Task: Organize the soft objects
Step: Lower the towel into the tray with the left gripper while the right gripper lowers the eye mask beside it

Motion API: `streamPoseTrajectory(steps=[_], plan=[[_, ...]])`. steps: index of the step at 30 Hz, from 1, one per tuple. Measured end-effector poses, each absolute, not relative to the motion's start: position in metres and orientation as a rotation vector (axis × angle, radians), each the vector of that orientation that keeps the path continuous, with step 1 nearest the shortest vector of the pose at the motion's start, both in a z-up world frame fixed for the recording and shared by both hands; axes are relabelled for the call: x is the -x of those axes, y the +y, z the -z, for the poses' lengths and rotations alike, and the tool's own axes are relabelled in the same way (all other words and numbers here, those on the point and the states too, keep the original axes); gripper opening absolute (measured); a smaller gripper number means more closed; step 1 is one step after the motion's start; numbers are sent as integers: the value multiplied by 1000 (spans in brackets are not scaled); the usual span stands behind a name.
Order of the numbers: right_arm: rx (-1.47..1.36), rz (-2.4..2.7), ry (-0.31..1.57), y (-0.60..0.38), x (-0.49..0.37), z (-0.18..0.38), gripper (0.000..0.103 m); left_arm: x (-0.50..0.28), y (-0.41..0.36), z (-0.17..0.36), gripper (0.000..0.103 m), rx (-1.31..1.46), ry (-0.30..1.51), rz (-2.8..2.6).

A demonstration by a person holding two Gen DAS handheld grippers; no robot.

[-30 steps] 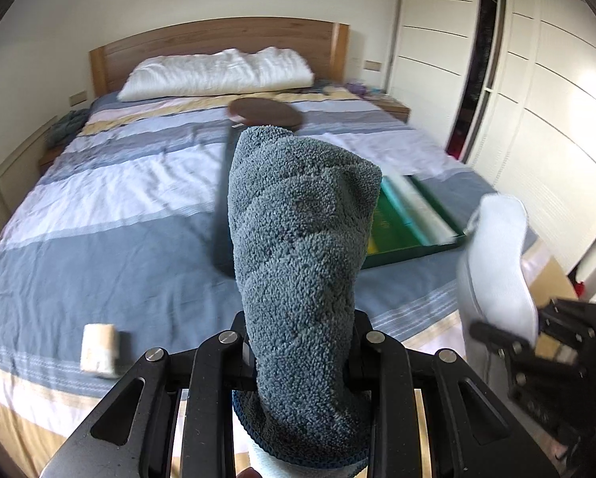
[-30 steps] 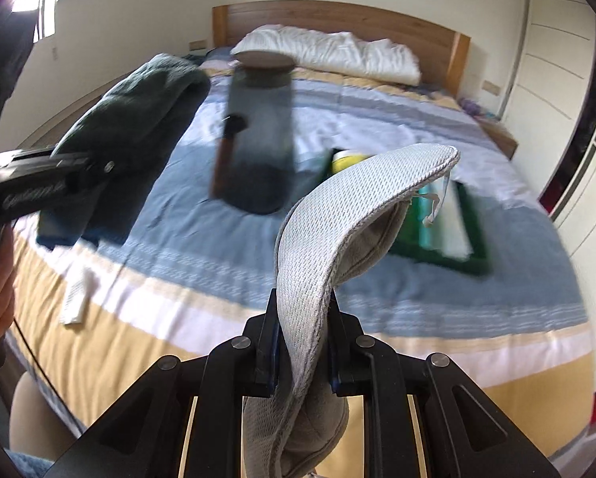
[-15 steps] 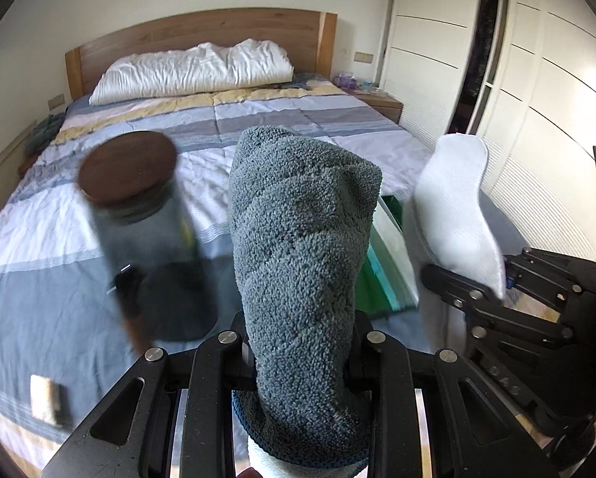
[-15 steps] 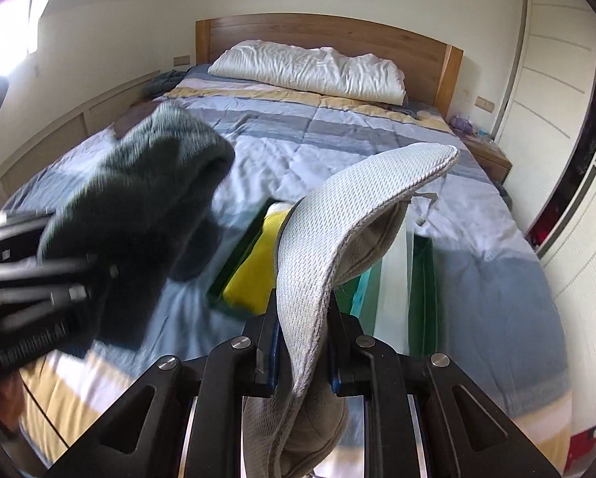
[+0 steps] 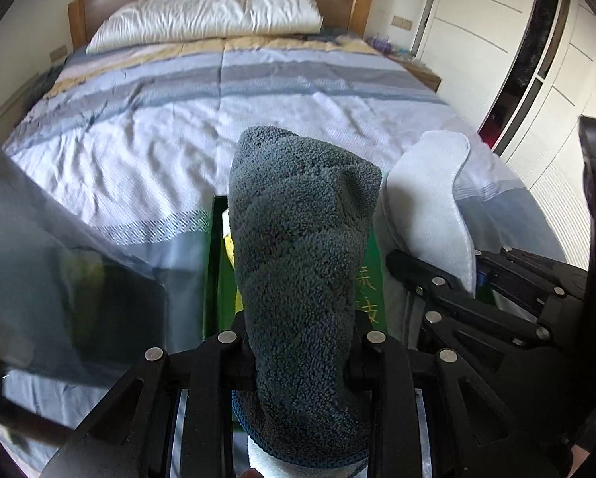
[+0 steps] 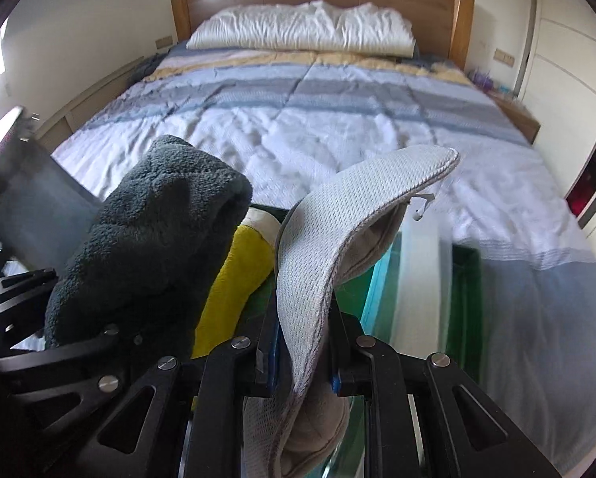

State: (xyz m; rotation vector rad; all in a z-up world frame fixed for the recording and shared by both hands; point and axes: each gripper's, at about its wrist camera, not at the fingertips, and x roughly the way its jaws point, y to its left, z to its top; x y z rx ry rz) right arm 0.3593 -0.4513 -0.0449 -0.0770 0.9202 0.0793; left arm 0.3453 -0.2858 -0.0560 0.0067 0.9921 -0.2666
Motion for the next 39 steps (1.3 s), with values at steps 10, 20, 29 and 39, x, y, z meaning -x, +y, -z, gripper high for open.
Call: streamPoseTrajectory(steps=[10, 20, 29, 39], plan=[[114, -40, 1026, -460, -417, 75, 18, -368, -309, 89, 23, -44, 1057, 246], [191, -67, 1097, -451, -429, 94, 23, -372, -311, 102, 25, -80, 1084, 236], [231, -30, 1062, -450, -428, 88, 44, -371, -309, 99, 29, -57, 1088, 254], [173, -39, 987, -456, -401, 66, 46, -366, -298, 92, 33, 48, 1079, 296]])
